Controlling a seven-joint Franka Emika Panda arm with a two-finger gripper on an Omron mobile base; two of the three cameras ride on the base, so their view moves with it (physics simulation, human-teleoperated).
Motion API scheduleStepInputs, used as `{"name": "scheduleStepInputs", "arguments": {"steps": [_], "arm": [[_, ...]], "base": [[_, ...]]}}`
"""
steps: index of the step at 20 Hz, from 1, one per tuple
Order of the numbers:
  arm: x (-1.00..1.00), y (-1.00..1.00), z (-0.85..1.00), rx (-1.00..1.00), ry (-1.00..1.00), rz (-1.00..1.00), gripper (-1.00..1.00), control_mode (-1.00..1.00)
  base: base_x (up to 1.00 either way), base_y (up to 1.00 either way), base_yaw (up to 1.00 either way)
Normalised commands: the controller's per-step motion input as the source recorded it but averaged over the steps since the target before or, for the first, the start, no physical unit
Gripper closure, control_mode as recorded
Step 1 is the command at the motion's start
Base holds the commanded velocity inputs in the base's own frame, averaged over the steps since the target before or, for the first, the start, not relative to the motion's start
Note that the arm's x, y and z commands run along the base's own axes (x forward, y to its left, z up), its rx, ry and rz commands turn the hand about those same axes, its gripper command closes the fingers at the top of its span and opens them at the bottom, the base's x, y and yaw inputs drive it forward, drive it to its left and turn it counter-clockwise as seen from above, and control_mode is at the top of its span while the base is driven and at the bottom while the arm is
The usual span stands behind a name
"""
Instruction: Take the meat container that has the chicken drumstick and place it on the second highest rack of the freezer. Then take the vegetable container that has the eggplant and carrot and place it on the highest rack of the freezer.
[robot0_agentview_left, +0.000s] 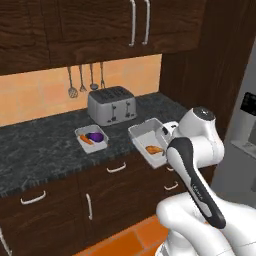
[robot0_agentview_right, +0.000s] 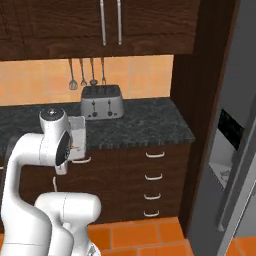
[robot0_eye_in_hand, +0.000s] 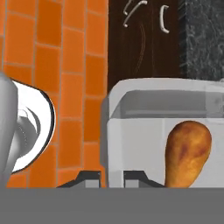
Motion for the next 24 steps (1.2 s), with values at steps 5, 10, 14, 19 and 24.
{"name": "scheduleStepInputs", "arguments": {"steps": [5,10,14,19,24], "arm": [[0.0,0.0,0.0,0.0,0.0,0.0,1.0,1.0],[0.0,0.0,0.0,0.0,0.0,0.0,1.0,1.0],[0.0,0.0,0.0,0.0,0.0,0.0,1.0,1.0],[0.0,0.0,0.0,0.0,0.0,0.0,1.0,1.0],[0.0,0.0,0.0,0.0,0.0,0.0,1.0,1.0]], "base": [[-0.58,-0.14,-0.59],[-0.09,-0.21,-0.65],[0.0,-0.29,-0.67],[0.03,-0.4,-0.63],[0.0,-0.48,-0.6]]}}
